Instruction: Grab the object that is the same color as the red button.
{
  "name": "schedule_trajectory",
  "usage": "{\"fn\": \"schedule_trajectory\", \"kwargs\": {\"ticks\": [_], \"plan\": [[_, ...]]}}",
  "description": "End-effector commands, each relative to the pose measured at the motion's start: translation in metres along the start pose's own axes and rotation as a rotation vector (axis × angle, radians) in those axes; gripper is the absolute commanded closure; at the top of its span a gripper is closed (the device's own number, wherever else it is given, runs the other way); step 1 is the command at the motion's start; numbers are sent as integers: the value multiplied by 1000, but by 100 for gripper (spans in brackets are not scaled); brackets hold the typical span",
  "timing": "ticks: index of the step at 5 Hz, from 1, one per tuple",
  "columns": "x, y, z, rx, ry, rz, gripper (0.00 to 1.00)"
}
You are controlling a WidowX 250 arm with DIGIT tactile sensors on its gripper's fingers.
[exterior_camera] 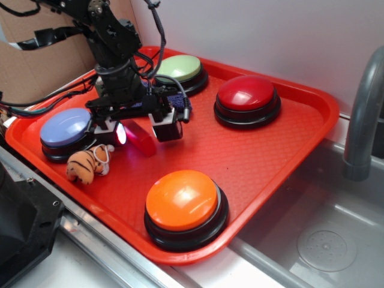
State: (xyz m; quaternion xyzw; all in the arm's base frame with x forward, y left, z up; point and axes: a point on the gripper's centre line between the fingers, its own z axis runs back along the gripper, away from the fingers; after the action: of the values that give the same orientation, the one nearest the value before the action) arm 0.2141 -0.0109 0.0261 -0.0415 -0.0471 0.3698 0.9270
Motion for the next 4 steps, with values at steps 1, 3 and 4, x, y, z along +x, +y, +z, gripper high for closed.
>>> {"fn": "schedule_trajectory", "kwargs": {"ticks": [1,3,4], "plan": [[13,7,2,-7,-37,36,100],[25,2,36,49,-53,-149,100],[35,-13,85,90,-82,-366,100]]}}
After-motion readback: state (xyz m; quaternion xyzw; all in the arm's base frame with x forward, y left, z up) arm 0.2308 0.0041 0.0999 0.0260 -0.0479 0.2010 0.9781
